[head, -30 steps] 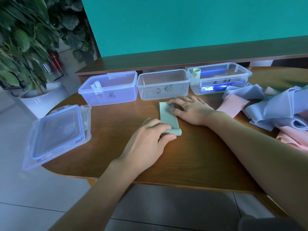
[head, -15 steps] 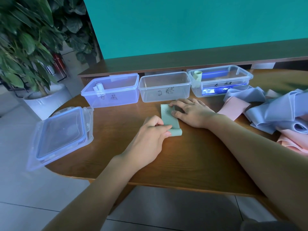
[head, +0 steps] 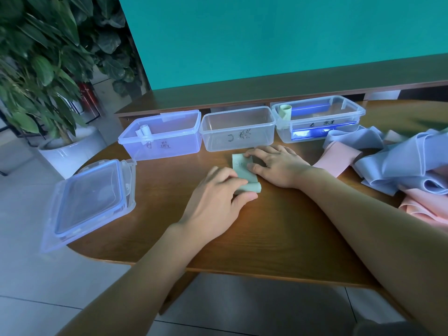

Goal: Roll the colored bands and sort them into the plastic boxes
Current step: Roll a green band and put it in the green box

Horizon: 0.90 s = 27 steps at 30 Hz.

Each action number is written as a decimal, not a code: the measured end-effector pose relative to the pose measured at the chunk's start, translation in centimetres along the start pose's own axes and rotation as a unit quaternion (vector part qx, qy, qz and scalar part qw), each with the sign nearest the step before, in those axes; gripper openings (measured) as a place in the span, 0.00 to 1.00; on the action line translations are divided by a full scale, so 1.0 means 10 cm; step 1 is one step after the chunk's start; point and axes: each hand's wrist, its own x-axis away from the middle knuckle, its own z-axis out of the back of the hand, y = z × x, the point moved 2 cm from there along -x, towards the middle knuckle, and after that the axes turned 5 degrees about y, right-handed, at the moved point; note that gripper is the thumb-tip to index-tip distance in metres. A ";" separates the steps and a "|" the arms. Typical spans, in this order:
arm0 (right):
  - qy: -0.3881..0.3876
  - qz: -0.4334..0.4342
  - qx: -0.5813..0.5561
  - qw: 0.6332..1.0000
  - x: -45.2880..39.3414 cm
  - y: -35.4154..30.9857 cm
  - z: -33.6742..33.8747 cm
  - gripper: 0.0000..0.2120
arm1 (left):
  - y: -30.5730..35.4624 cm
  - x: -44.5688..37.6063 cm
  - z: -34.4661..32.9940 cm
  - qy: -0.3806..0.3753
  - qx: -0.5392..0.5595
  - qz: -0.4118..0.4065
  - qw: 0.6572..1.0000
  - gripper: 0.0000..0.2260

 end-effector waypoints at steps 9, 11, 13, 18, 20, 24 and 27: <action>-0.001 -0.001 -0.008 1.000 0.02 -0.01 0.02 0.23 | -0.08 -0.18 -0.15 -0.024 0.041 0.040 0.998 0.14; 0.000 -0.002 -0.011 1.000 0.02 -0.01 0.03 0.22 | -0.07 -0.19 -0.15 -0.029 0.042 0.050 0.997 0.16; 0.001 -0.004 -0.016 1.000 0.02 -0.01 0.03 0.22 | -0.04 -0.20 -0.14 -0.020 0.033 0.038 0.999 0.16; 0.005 -0.012 -0.036 0.999 0.03 -0.01 0.04 0.20 | -0.01 -0.20 -0.12 0.025 -0.024 0.024 0.999 0.07; 0.005 -0.015 -0.045 0.999 0.03 -0.01 0.05 0.20 | -0.04 -0.20 -0.14 0.026 -0.040 0.017 0.999 0.09; 0.005 -0.027 -0.067 0.997 0.03 -0.01 0.06 0.20 | -0.09 -0.21 -0.19 0.025 -0.036 0.020 0.999 0.13; 0.000 -0.032 -0.090 0.995 0.05 -0.02 0.09 0.21 | -0.12 -0.24 -0.22 0.004 -0.010 0.025 1.000 0.15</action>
